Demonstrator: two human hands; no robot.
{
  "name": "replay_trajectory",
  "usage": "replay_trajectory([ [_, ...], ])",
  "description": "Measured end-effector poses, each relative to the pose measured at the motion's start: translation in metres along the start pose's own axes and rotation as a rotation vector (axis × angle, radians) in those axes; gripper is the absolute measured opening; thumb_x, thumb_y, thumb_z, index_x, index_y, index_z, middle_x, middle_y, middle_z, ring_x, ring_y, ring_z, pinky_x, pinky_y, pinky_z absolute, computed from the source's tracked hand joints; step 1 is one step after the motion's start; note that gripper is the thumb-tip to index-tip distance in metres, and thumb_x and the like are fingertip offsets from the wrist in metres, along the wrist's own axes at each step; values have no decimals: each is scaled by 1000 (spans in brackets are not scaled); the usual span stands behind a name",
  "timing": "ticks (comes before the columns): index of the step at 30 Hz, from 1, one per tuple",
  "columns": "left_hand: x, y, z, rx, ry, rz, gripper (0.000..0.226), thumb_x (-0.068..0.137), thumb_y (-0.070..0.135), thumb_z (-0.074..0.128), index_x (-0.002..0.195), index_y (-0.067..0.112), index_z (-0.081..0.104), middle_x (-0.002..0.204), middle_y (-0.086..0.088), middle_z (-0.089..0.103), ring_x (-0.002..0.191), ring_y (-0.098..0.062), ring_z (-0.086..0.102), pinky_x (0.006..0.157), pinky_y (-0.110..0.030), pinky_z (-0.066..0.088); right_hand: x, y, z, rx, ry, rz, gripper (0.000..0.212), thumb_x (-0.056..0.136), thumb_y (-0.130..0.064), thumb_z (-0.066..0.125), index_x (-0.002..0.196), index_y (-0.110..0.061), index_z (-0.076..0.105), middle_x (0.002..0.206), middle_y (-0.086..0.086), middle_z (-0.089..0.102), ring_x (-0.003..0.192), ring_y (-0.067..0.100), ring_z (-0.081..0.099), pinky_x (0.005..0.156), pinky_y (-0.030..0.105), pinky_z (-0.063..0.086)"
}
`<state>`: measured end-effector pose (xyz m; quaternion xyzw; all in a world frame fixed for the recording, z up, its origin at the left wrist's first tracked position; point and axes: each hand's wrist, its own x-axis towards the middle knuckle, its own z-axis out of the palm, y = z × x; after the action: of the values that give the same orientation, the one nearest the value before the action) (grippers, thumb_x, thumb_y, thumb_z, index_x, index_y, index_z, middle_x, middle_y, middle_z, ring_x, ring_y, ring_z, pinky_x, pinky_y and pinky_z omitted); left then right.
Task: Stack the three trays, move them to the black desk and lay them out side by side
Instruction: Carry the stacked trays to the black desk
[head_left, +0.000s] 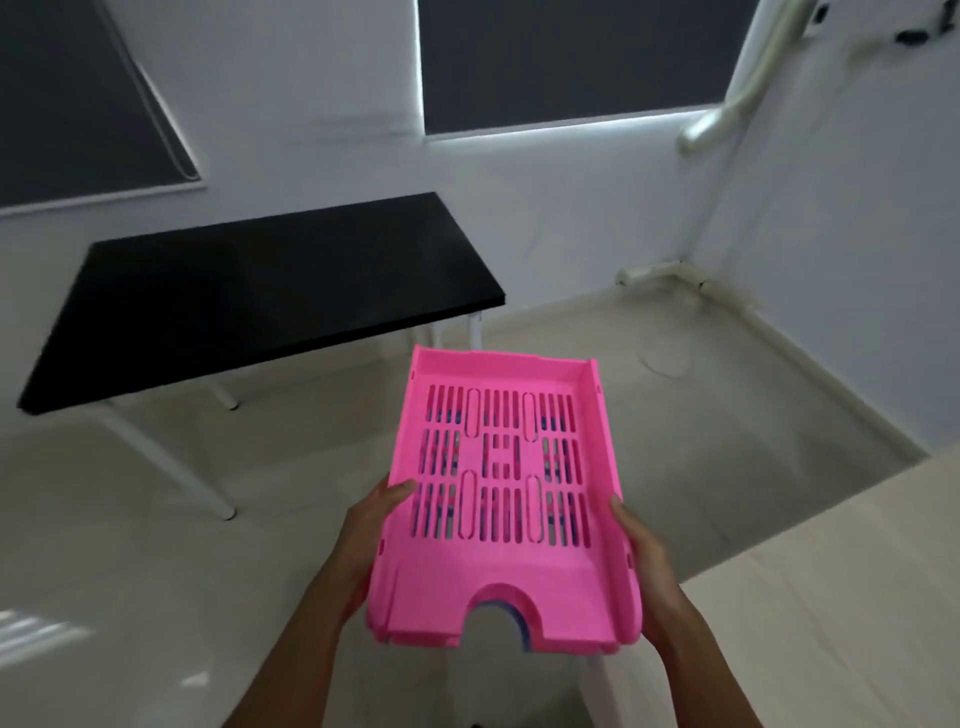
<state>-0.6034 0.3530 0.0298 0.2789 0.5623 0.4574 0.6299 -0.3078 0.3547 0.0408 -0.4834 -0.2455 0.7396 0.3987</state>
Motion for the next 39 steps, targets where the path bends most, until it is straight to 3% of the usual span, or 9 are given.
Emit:
replay_trajectory([
  [5,24,27,-59,-107,142,30,53,78,37,67,120,5,65,104,-25,74,90,-40,68,90,-64,52,76,-17,63,-56,-117,44,61,92,-46,49,127,3,58,100,24,71,82,41,69,71,48,59],
  [10,65,51,-101,-196,195,53,40,93,29,57,124,5,63,107,-24,73,86,-38,71,76,-50,58,150,-39,114,-101,-200,95,69,88,-51,59,130,4,55,107,27,65,89,41,64,82,50,55],
  [16,141,99,-144,-295,236,52,57,84,38,69,127,3,61,118,-32,62,96,-43,63,90,-63,51,252,-77,173,-183,-262,87,58,93,-47,50,119,4,62,96,24,70,80,39,67,74,46,58],
  [20,195,134,-166,-325,277,47,52,88,34,64,128,1,60,113,-31,62,91,-40,66,85,-56,55,318,-107,213,-216,-310,127,51,96,-44,45,105,0,70,90,20,72,76,36,70,72,44,59],
  [22,220,149,-178,-345,292,46,53,87,36,66,128,3,60,116,-32,62,94,-43,64,90,-62,52,350,-119,231,-243,-310,130,48,98,-41,43,107,0,67,87,19,74,73,34,71,66,42,60],
  [24,243,164,-190,-347,316,44,52,88,35,66,129,4,59,119,-32,62,97,-44,64,93,-66,49,379,-126,250,-263,-308,139,50,97,-41,45,116,2,64,93,20,74,78,35,71,70,44,59],
  [26,264,174,-202,-343,340,48,49,89,33,63,128,3,60,120,-32,63,98,-45,65,93,-64,50,407,-131,266,-268,-304,149,52,95,-42,48,120,2,63,98,21,73,82,37,71,75,46,57],
  [31,323,201,-245,-368,408,30,50,82,30,71,122,2,64,119,-35,64,96,-44,67,92,-60,52,474,-141,314,-269,-287,193,51,97,-38,47,122,3,61,99,23,73,82,37,70,72,45,58],
  [39,435,268,-333,-377,320,11,49,83,29,70,127,7,63,119,-29,67,101,-43,66,93,-61,51,578,-155,406,-200,-248,192,47,96,-36,47,122,1,59,95,19,74,79,33,72,65,42,60],
])
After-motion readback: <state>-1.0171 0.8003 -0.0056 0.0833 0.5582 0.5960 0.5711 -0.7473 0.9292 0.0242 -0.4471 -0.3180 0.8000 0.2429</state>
